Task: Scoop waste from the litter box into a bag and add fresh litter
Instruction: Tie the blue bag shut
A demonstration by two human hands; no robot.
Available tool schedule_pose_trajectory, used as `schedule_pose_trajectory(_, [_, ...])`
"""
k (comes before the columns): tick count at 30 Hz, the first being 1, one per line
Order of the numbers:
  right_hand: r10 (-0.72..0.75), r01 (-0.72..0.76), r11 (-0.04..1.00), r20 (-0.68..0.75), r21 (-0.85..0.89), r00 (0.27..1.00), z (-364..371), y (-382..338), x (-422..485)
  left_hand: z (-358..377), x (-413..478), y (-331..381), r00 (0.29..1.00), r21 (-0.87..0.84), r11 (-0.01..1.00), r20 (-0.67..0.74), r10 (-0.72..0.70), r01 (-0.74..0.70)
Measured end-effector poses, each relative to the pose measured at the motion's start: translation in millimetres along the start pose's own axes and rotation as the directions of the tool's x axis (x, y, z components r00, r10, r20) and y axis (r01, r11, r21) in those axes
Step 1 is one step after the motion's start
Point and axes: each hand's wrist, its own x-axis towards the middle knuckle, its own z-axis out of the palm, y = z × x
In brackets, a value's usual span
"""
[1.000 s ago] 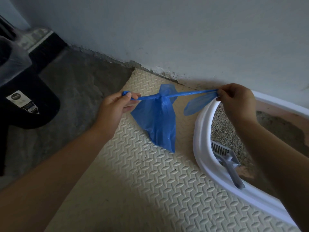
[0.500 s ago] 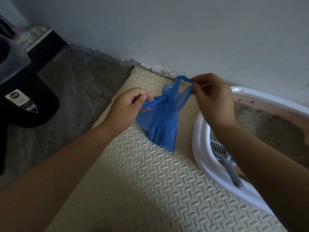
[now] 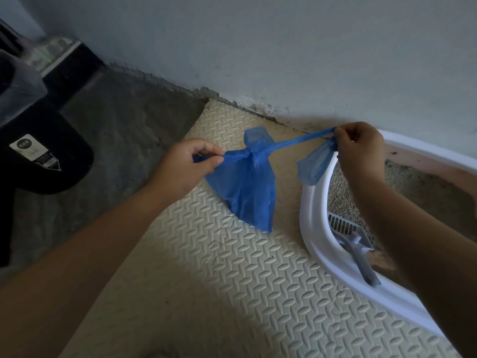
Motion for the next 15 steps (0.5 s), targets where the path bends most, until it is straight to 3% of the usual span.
schedule_pose_trajectory(5, [0.082, -0.082, 0.996, 0.003, 0.031, 0.997, -0.4, 9.8, 5.9, -2.1, -2.1, -3.4, 0.999, -0.054, 0.998, 0.011, -0.041, 0.041])
schedule_pose_trajectory(15, [0.075, -0.077, 0.99, -0.02, -0.121, 0.997, -14.7, 22.7, 7.1, -12.7, -6.5, -21.8, 0.988, -0.073, 0.986, -0.018, -0.151, 0.15])
